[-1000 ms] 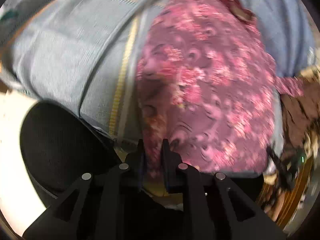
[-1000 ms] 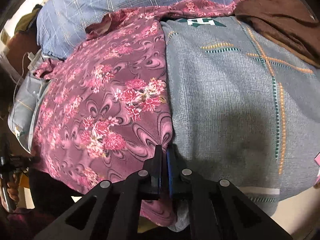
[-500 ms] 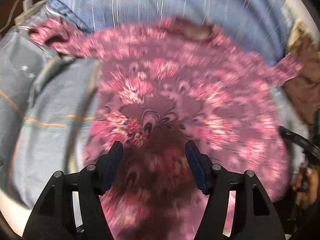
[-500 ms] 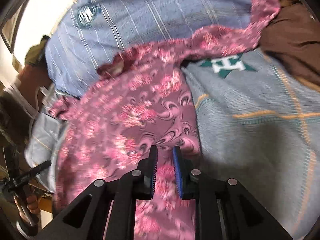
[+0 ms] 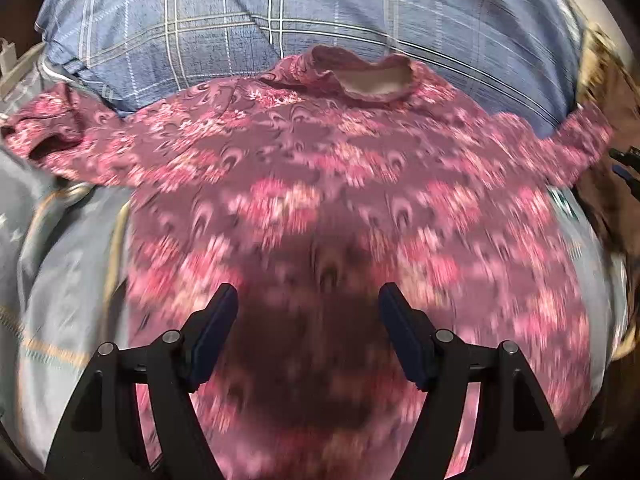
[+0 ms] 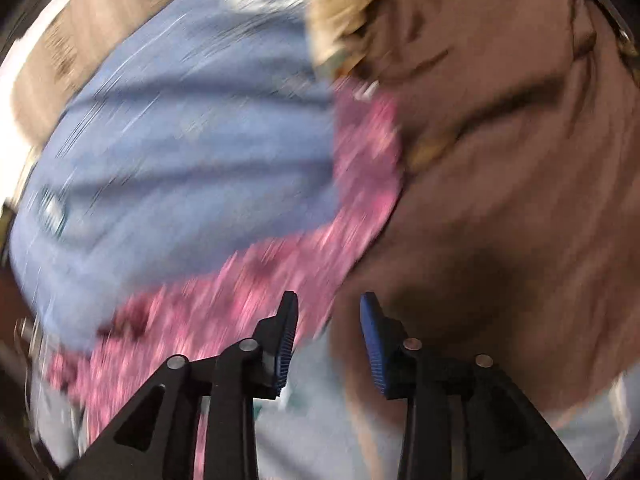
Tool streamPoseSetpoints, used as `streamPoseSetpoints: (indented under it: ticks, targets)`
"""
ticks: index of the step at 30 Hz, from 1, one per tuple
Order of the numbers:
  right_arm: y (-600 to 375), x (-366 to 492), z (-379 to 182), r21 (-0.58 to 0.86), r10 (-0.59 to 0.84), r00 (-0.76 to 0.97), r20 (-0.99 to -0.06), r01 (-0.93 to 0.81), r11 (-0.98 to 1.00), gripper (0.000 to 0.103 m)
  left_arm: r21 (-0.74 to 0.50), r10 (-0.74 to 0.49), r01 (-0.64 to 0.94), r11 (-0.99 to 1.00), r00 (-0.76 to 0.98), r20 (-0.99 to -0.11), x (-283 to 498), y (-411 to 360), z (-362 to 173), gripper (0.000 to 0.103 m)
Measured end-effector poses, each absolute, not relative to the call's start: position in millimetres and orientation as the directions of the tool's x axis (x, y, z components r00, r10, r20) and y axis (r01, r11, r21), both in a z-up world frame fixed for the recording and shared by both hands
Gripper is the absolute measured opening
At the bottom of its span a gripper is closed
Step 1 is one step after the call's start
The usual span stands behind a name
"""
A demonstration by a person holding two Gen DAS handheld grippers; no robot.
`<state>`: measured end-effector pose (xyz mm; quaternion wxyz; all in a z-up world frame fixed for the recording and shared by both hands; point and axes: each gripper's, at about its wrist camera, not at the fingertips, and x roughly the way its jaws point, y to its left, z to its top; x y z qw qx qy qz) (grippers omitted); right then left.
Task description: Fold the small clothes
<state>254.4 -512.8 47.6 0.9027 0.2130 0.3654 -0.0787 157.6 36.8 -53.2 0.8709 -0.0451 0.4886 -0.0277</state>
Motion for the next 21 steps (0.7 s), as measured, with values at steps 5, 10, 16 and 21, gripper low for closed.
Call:
streamPoseSetpoints:
  ticks: [5,10,16,21]
  targets:
    - [-531.8,300.9,43.4,0.287,-0.096,0.717,-0.69,0.393,0.873,0.046,-0.194,-0.156,-0.022,0.981,0.508,-0.847,195.2,31.6,-61.9,0.073]
    - [-529.2,333.1,37.3,0.206,-0.173,0.691,-0.702,0.43,0.879,0.027,-0.231,-0.191,-0.013,0.973,0.513,-0.837,212.4,31.8,-70.6,0.073]
    - [-459.1,338.0,65.4,0.043,-0.186,0.714,-0.675,0.291,0.956,0.01,-0.24,-0.204,0.002,0.971,0.534,-0.821,216.7,38.8,-71.9,0.073]
    - [-373.9,320.3,85.3,0.015,-0.08,0.763,-0.641,0.117,0.993,0.01,-0.292,-0.249,-0.003,0.956,0.515,-0.82,214.6,45.5,-68.7,0.073]
